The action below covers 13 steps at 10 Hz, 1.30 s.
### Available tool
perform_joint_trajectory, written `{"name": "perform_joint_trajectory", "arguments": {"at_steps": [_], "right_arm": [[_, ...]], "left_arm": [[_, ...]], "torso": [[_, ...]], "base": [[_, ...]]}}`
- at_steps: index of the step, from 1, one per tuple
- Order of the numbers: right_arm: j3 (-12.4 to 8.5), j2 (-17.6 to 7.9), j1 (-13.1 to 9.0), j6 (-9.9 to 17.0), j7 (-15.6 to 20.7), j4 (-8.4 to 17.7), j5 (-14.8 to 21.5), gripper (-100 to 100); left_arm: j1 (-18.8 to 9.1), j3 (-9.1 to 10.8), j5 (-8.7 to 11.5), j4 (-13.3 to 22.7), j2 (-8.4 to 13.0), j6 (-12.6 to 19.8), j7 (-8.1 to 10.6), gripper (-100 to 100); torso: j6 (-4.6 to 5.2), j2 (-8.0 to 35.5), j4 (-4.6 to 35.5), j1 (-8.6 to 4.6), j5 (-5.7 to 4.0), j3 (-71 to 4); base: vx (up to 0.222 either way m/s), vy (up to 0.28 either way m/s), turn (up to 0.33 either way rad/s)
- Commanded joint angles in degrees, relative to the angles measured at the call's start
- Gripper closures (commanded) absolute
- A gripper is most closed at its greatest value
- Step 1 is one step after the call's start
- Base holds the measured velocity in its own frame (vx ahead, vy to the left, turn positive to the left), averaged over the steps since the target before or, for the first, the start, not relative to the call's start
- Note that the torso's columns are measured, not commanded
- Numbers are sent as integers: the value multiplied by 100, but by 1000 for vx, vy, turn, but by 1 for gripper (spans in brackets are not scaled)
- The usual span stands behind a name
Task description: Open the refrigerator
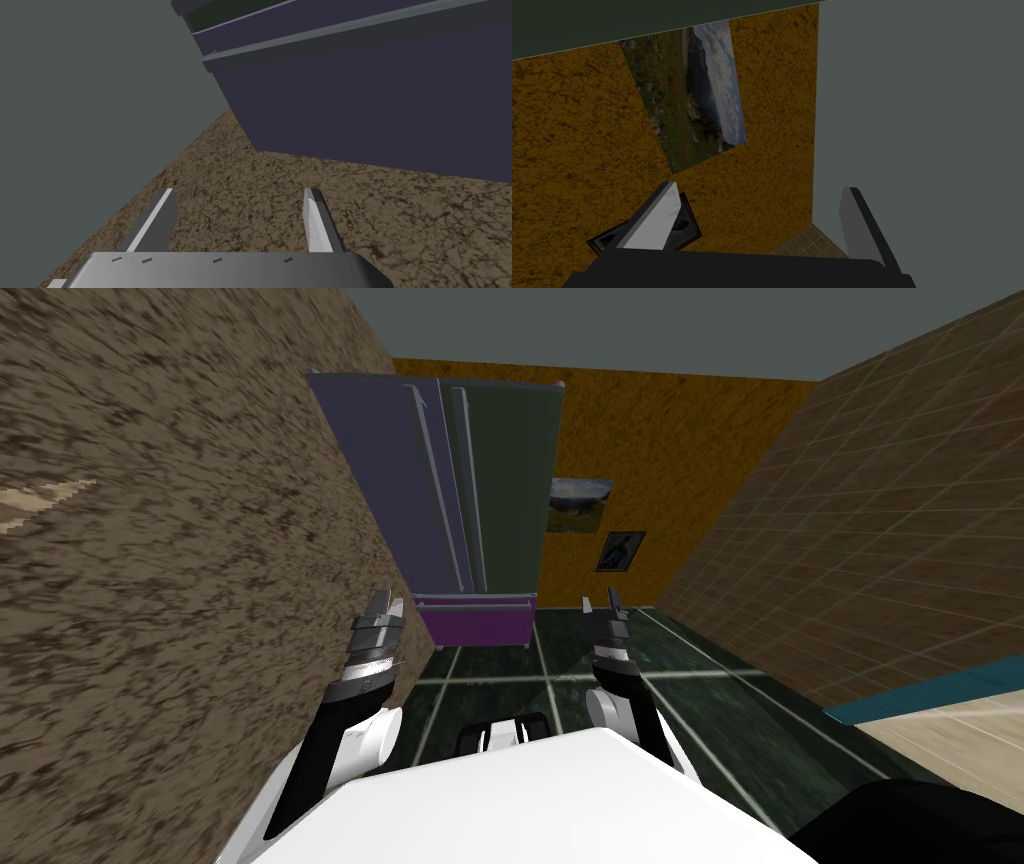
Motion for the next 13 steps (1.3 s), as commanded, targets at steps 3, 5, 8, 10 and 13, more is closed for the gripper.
{"name": "perform_joint_trajectory", "arguments": {"at_steps": [3,5,8,10,13], "right_arm": [[0,0,1,0,0,2,0,0],[0,0,2,1,0,3,0,0],[0,0,2,0,0,3,0,0],[0,0,2,1,0,3,0,0],[0,0,2,1,0,3,0,0]], "left_arm": [[-24,10,-12,237,329,-94,-21,-100],[-46,20,-23,470,489,-190,-41,-100],[-90,39,-46,918,670,-374,-81,-100],[-124,54,-64,1220,761,-518,-112,-100],[-160,70,-84,1644,830,-676,-147,-100]], "torso": [[0,1030,1033,0,0,-2091],[0,1091,1102,-3,-1,-2235],[0,1110,1113,2,1,-2232],[0,1114,1115,-6,-2,-2229],[0,1120,1116,3,1,-2225]], "base": [[35,-11,-2],[86,-17,-1],[108,-10,-4],[113,-32,-2],[94,-29,-3]]}}
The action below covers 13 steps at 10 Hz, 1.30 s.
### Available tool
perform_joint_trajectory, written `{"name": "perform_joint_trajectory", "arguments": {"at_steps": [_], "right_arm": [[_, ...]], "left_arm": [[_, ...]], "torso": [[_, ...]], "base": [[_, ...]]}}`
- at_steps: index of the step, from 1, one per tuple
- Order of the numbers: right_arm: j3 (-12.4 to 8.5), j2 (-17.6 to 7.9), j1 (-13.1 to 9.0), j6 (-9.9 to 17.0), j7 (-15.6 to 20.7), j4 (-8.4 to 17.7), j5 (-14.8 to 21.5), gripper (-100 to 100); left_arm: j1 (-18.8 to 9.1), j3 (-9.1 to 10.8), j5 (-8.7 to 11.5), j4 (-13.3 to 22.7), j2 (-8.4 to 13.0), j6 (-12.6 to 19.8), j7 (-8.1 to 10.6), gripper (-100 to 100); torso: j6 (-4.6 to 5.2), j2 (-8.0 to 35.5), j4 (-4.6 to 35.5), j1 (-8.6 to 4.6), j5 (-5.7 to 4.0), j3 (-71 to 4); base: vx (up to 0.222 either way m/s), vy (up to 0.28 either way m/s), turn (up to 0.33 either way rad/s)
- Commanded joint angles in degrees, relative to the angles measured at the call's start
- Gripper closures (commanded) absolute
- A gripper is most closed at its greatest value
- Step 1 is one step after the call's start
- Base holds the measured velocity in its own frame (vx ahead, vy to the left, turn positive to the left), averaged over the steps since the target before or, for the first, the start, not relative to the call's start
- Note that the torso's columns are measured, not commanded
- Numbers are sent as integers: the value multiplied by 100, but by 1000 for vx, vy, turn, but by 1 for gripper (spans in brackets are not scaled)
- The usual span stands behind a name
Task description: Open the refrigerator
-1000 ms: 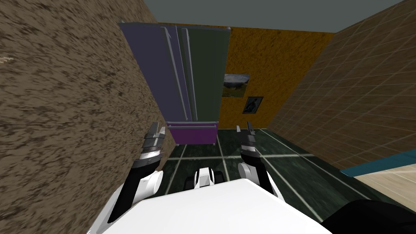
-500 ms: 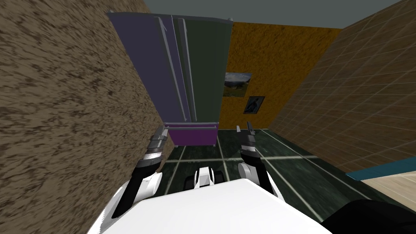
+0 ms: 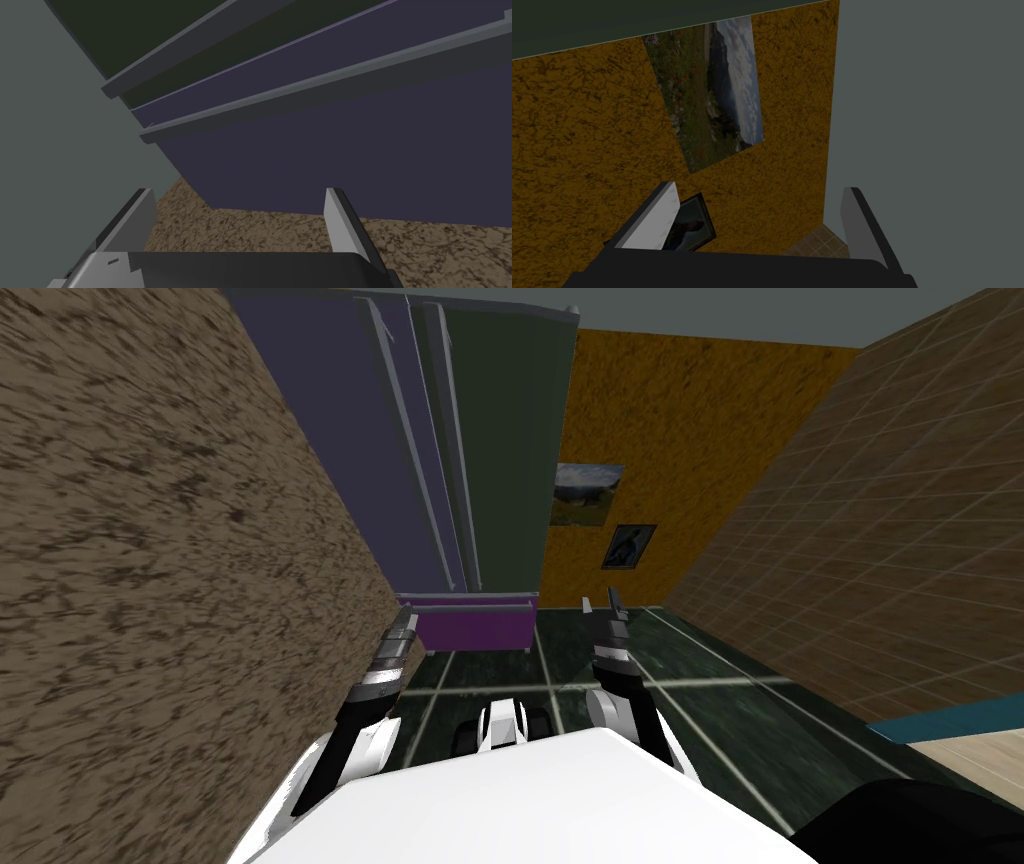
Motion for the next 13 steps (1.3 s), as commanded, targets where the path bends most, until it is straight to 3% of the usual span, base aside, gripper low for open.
{"name": "perform_joint_trajectory", "arguments": {"at_steps": [1,6,13], "right_arm": [[0,0,0,0,0,0,0,0],[0,0,0,0,0,0,0,0],[0,0,0,0,0,0,0,0]], "left_arm": [[-61,33,-19,467,96,-180,-35,-100],[-126,61,-53,1125,166,-451,-94,-100],[-252,115,-115,2370,236,-962,-205,-100]], "torso": [[0,-14,-4,0,0,-9],[0,0,0,0,-1,0],[0,-3,-2,-2,-1,-4]], "base": [[145,-32,-4],[106,-20,-3],[121,-27,-3]]}}
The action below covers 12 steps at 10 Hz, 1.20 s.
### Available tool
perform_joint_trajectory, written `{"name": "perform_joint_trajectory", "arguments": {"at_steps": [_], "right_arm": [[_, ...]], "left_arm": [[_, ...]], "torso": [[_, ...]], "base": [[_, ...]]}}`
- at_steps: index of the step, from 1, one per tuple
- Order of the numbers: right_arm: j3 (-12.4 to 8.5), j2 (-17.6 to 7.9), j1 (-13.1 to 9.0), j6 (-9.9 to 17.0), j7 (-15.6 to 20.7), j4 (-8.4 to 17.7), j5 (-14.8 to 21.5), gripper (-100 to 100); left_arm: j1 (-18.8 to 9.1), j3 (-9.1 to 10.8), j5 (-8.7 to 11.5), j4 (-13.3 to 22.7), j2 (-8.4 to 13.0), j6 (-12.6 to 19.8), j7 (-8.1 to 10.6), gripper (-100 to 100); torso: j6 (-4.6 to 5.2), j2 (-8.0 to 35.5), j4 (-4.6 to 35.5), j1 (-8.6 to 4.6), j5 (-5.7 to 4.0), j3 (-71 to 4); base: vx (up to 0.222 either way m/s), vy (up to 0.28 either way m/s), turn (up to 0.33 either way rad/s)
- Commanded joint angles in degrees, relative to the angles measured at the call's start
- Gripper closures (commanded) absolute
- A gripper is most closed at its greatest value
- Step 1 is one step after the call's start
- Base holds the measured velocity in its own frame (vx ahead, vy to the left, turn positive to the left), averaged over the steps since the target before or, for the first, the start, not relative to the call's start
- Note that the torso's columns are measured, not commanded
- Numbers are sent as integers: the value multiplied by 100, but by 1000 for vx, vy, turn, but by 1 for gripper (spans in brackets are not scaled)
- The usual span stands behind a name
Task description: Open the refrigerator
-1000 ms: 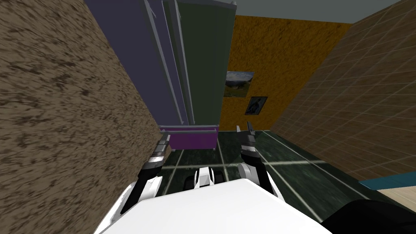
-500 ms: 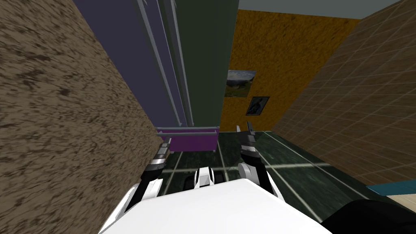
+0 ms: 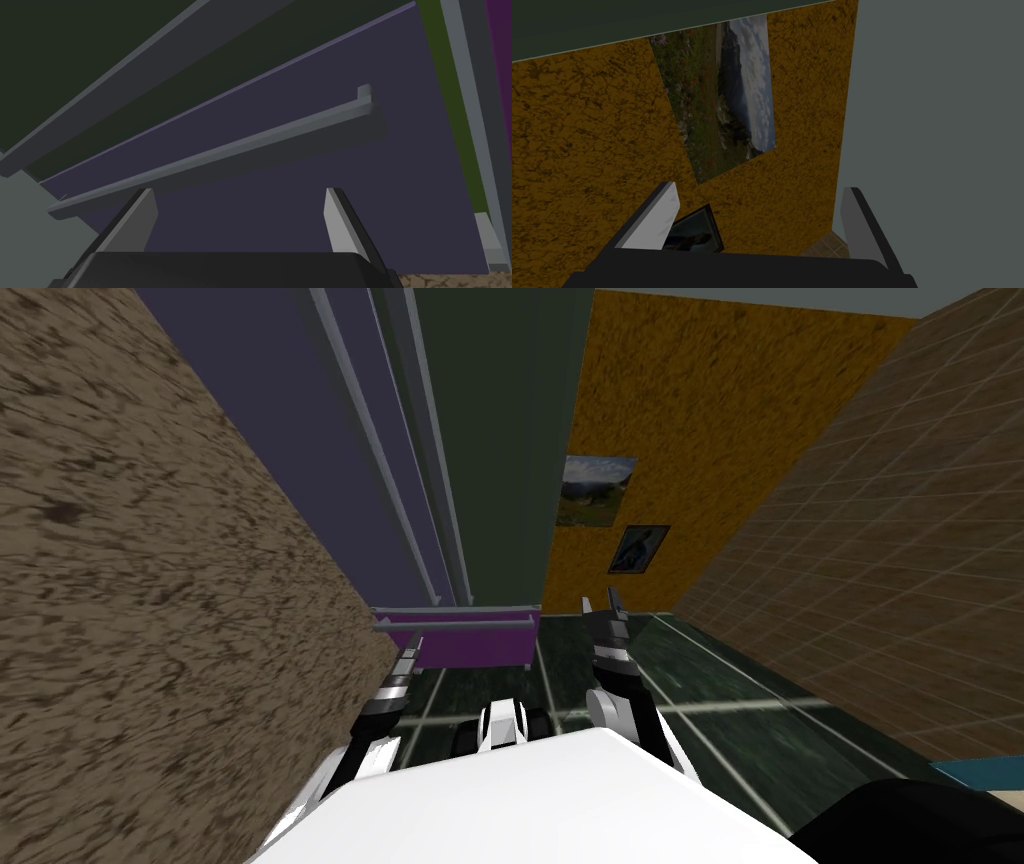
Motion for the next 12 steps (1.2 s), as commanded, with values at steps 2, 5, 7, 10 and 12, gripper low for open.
{"name": "perform_joint_trajectory", "arguments": {"at_steps": [2,5,7,10,12], "right_arm": [[0,0,0,0,0,0,0,0],[0,0,0,0,0,0,0,0],[0,0,0,0,0,0,0,0],[0,0,0,0,0,0,0,0],[0,0,0,0,0,0,0,0]], "left_arm": [[-41,27,-25,585,26,-212,-38,-100],[-95,50,-51,1108,17,-427,-84,-100],[-122,61,-64,1392,4,-532,-107,-100],[-174,82,-88,1908,-40,-733,-151,-100],[-199,92,-99,2154,-68,-828,-172,-100]], "torso": [[1,-8,-1,-8,-2,-3],[0,-1,0,6,2,0],[0,-10,-1,-8,-3,-4],[0,-10,-2,-3,-1,-5],[0,4,2,1,0,3]], "base": [[122,-34,-2],[111,-6,-4],[123,-26,-2],[122,-33,-3],[92,-21,-2]]}}
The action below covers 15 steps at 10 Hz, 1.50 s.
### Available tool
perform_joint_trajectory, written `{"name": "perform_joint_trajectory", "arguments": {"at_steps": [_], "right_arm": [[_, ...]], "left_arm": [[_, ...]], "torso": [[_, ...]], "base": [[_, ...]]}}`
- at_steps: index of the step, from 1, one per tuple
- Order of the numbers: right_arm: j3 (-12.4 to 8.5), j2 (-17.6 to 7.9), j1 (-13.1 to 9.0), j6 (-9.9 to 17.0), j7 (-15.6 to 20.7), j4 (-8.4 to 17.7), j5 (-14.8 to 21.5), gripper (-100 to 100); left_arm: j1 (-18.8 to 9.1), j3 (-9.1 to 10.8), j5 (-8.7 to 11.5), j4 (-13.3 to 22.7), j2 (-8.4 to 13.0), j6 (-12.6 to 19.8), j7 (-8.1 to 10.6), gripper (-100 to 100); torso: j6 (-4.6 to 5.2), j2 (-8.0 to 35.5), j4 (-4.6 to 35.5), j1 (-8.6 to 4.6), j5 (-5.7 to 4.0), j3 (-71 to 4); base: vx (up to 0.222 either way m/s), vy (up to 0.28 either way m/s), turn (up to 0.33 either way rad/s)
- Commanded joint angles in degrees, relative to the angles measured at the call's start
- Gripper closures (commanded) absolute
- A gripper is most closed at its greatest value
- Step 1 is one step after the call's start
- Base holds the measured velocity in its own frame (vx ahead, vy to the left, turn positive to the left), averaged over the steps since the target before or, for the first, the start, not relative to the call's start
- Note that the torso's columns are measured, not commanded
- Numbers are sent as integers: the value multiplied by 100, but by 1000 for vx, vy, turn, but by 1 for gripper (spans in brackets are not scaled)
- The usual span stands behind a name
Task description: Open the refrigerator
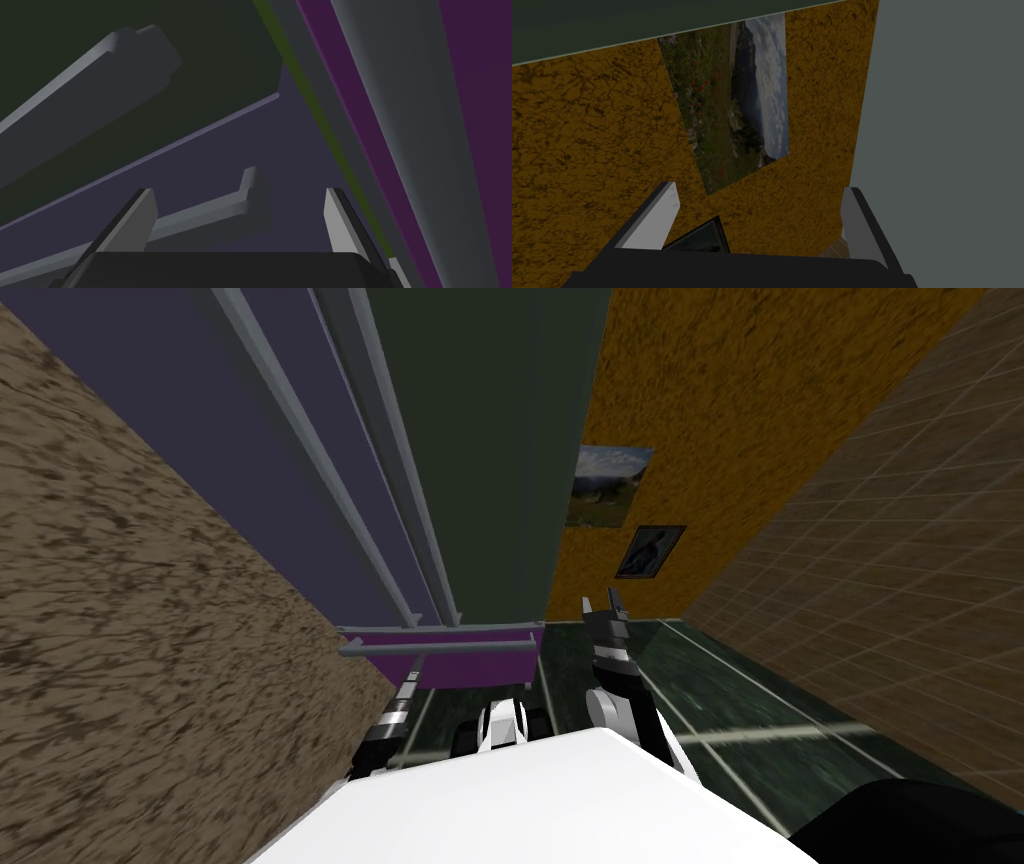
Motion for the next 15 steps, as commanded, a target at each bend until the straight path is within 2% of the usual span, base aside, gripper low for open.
{"name": "perform_joint_trajectory", "arguments": {"at_steps": [1,4,10,11,13,15], "right_arm": [[0,0,0,0,0,0,0,0],[0,0,0,0,0,0,0,0],[0,0,1,0,0,0,0,0],[0,0,0,0,0,0,0,0],[0,0,-1,0,0,0,0,0],[0,0,0,0,0,0,0,0]], "left_arm": [[-63,18,-17,402,-49,-165,-40,-100],[-86,27,-28,670,-80,-253,-59,-100],[-206,74,-82,1843,-334,-704,-158,-100],[-206,74,-82,1843,-334,-704,-158,-100],[-235,86,-95,2131,-503,-816,-182,-100],[-256,94,-105,2340,-729,-898,-200,-100]], "torso": [[0,1,0,5,1,1],[0,-10,-2,-8,-2,-5],[0,-12,-4,2,0,-8],[15,-17,-4,6,11,-1],[32,-48,-11,22,25,-15],[4,-31,-9,2,2,-19]], "base": [[88,-9,-4],[77,-18,-1],[128,-22,0],[52,-16,39],[49,-16,-36],[45,5,-34]]}}
